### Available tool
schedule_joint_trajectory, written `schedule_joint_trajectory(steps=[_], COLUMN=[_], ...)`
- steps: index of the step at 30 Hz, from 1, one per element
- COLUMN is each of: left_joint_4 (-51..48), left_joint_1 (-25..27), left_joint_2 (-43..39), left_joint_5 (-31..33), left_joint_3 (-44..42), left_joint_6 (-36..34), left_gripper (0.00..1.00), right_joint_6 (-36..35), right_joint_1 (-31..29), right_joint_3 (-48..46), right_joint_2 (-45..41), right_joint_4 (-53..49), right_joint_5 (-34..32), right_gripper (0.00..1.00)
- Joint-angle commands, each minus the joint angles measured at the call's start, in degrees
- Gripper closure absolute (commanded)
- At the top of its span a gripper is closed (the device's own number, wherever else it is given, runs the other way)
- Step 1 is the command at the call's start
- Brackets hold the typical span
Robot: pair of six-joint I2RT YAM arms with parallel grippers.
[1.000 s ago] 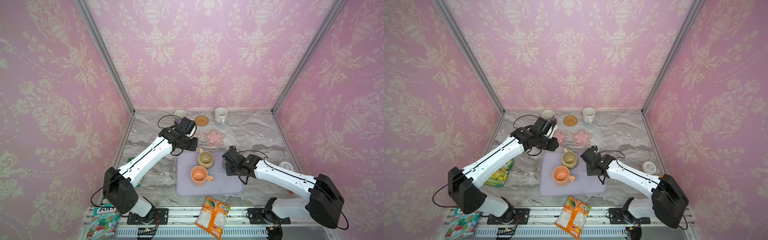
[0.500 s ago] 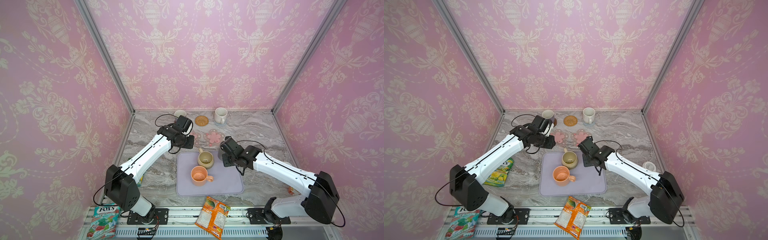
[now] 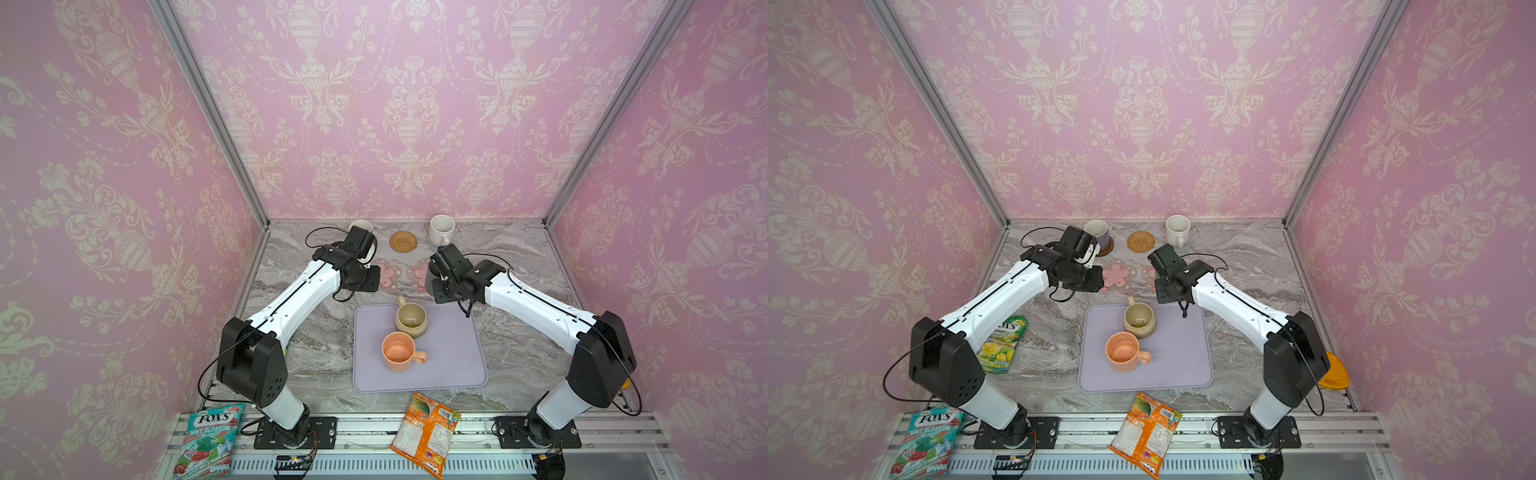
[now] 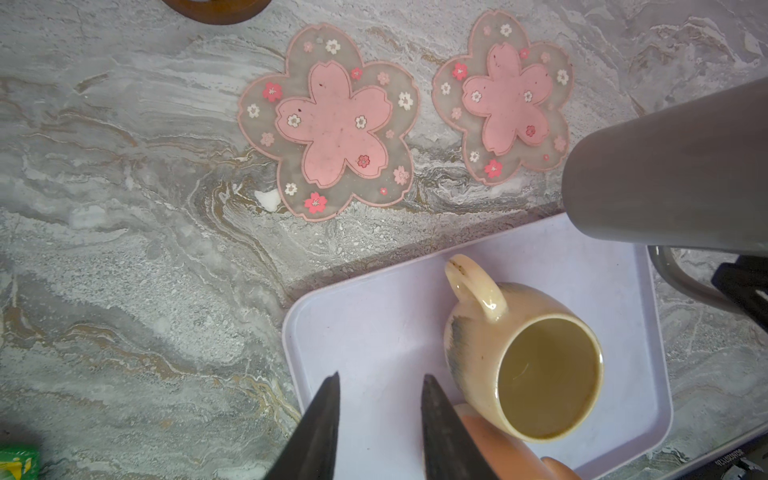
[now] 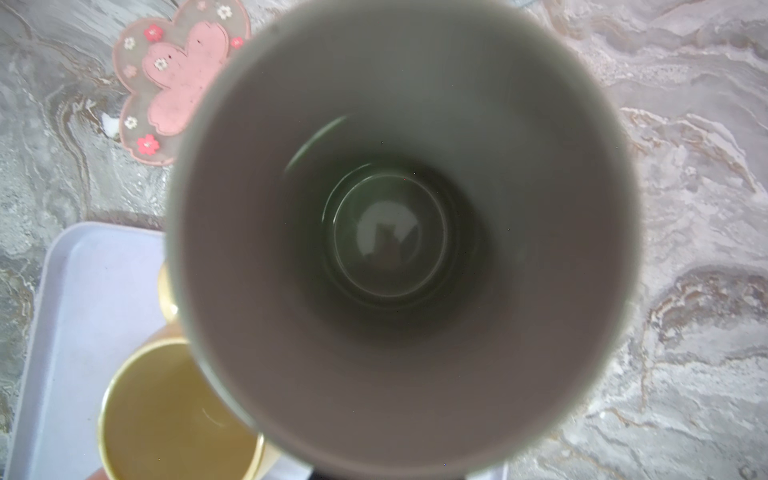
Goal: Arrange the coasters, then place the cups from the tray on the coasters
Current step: 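Close the right gripper on the gray mug and carry it toward the woven coaster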
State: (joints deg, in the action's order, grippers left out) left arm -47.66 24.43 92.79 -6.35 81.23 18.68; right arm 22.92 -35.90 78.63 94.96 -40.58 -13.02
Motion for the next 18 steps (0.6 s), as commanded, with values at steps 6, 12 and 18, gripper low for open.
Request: schedule_joint_trajectory(steps=[6,12,18], left_joint_4=[0.1,0.1,-0.3], left_joint_1=[-3.0,-5.2,-7.1], left_joint_2=[4.2,6.5,8.4], left_joint_5=[-3.0,-4.0,-4.0], left_joint_3=[3.5,4.7,5.6], left_joint_6=[-2.7,-3.7,-5.5], left_gripper=[0.65,0.65,0.65], right_joint_6=[-3.4,-4.8,-4.4], right_joint_1=[2.0,3.2,4.6], right_joint_3=[13.4,24.1,34.9], right_joint_2=[8.9,17.6,25.9], right_joint_4=[2.7,0.9,-0.1], right_joint_5=[2.3,3.4,4.9], right_gripper=[1.0,1.0,1.0])
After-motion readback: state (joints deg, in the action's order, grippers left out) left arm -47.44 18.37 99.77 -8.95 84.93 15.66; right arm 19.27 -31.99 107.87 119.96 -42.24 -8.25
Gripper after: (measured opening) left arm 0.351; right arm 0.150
